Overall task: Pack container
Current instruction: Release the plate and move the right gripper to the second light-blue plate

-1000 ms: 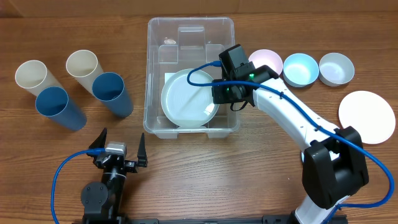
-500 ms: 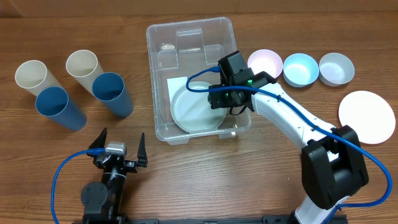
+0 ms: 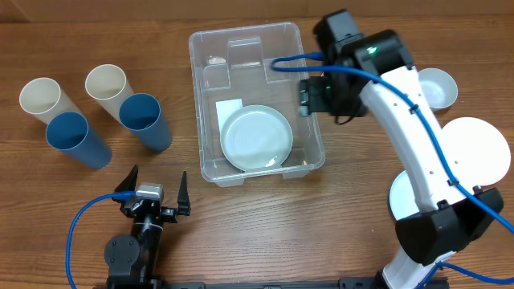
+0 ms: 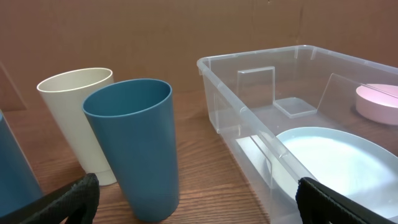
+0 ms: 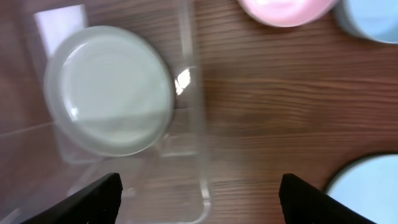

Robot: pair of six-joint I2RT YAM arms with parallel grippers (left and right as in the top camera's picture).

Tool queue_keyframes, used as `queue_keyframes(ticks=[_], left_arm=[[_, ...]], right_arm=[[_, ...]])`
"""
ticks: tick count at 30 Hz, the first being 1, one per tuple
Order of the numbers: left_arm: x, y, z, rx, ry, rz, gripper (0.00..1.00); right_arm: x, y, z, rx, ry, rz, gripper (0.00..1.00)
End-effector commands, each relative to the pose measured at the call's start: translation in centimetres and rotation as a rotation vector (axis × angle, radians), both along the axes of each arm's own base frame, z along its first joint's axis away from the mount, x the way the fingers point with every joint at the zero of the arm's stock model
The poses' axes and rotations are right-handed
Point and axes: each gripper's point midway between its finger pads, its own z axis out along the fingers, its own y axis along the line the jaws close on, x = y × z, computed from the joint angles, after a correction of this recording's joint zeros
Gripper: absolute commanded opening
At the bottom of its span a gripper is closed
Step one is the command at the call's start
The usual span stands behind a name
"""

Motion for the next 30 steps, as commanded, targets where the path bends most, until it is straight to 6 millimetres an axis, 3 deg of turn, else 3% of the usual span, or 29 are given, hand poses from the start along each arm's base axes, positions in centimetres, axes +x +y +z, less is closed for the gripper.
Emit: queue_keyframes(ticks=[1, 4, 8, 18, 22, 26, 29, 30], left_arm=[[0.0, 0.3, 0.0, 0.013, -0.004, 0.013, 1.0], [0.0, 0.3, 0.0, 0.012, -0.004, 0.013, 1.0], [0.0, 0.3, 0.0, 0.013, -0.004, 0.013, 1.0], [0.0, 0.3, 0.0, 0.013, -0.004, 0.013, 1.0], [0.0, 0.3, 0.0, 0.012, -0.004, 0.013, 1.0], [0.0, 0.3, 0.0, 0.013, -0.004, 0.013, 1.0], [0.0, 0.3, 0.0, 0.012, -0.004, 0.013, 1.0], [0.0, 0.3, 0.0, 0.012, -0.004, 0.013, 1.0]], right_arm=[[0.2, -4.3, -1.6, -0.097, 0.03, -0.134, 0.84], [-0.3, -6.4, -5.3, -0.113, 0.099, -0.191, 0.84], [-2.2, -6.4, -9.5, -0.106, 0.196, -0.189, 0.83], [-3.6, -1.1, -10.3, -0.028, 0.221, -0.069, 0.83], [-3.4, -0.3, -10.3, 0.001, 0.209, -0.056, 0.83], [-1.6, -3.6, -10.2, -0.037, 0.163, -0.139, 0.84], [-0.1, -7.2, -9.5, 0.013, 0.149, -0.257, 1.0], [0.3, -8.9, -9.5, 0.057, 0.153, -0.318, 1.0]])
